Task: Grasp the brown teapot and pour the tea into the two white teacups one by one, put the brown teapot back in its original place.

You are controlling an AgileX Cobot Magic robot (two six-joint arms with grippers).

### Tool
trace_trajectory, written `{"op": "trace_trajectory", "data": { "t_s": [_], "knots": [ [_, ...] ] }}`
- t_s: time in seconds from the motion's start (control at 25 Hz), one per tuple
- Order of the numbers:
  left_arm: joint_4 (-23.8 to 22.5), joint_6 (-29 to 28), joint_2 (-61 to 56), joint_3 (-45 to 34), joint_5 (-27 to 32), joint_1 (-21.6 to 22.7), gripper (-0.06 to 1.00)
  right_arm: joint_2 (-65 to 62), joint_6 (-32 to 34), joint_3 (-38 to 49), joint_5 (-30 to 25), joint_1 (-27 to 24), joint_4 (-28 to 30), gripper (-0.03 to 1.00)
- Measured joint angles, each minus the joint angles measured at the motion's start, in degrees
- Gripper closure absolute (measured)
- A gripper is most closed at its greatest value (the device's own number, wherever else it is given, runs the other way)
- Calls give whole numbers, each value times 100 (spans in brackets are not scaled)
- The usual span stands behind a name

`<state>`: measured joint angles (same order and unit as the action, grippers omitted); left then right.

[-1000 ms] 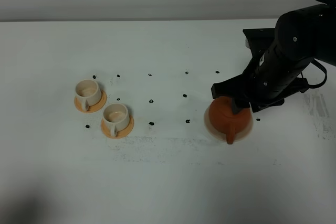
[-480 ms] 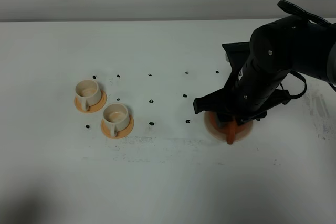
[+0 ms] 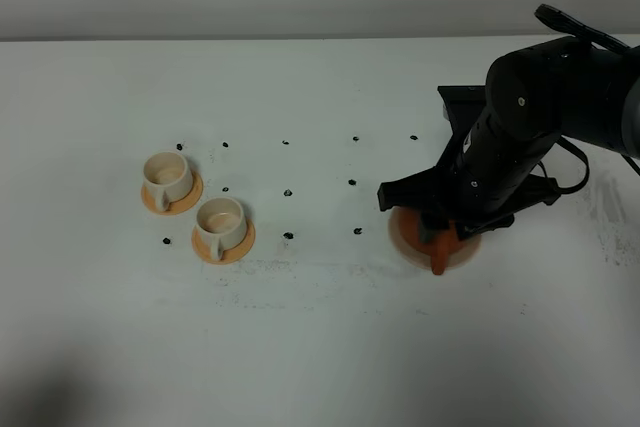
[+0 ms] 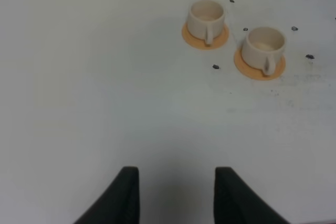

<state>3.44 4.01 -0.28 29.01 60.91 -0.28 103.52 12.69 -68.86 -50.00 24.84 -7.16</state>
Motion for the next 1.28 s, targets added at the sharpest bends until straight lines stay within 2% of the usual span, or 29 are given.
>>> {"op": "trace_trajectory", "data": {
  "t_s": [1.28],
  "knots": [
    [0, 0, 0, 0, 0, 0, 58, 625, 23, 2, 141, -196, 62, 56]
  ]
}}
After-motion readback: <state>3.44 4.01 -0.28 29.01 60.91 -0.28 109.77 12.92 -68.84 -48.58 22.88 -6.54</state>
